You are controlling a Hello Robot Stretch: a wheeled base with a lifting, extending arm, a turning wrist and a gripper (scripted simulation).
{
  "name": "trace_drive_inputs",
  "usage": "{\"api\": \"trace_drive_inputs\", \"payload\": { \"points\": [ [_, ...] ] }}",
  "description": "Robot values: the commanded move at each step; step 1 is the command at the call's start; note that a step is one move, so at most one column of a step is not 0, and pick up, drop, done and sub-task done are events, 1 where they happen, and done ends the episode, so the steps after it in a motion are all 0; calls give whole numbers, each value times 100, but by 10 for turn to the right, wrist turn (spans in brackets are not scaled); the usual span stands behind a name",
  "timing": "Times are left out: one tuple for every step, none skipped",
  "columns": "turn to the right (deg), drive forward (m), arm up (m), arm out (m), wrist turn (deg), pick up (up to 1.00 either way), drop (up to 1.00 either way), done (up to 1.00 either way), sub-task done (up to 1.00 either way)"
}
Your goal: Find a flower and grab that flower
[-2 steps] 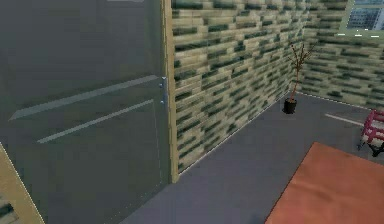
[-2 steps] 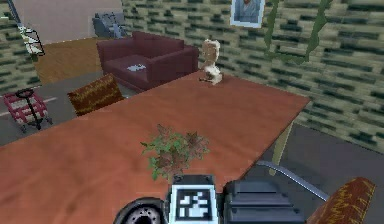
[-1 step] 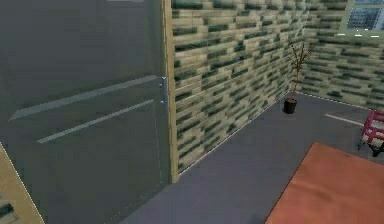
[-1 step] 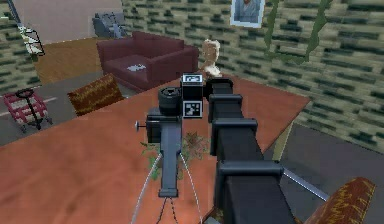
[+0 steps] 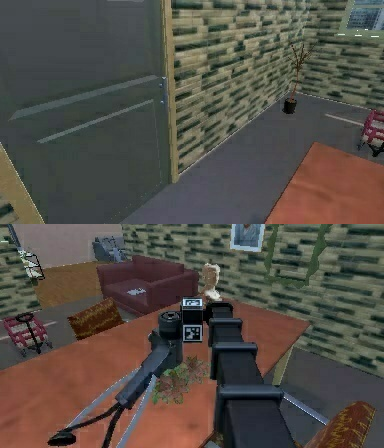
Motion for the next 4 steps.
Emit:
{"api": "trace_drive_inputs", "payload": {
  "points": [
    [0,0,0,0,450,0,0,0,0],
    [0,0,0,0,450,0,0,0,0],
    [0,0,0,0,270,0,0,0,0],
    [0,0,-24,0,0,0,0,0,0]
  ]
}}
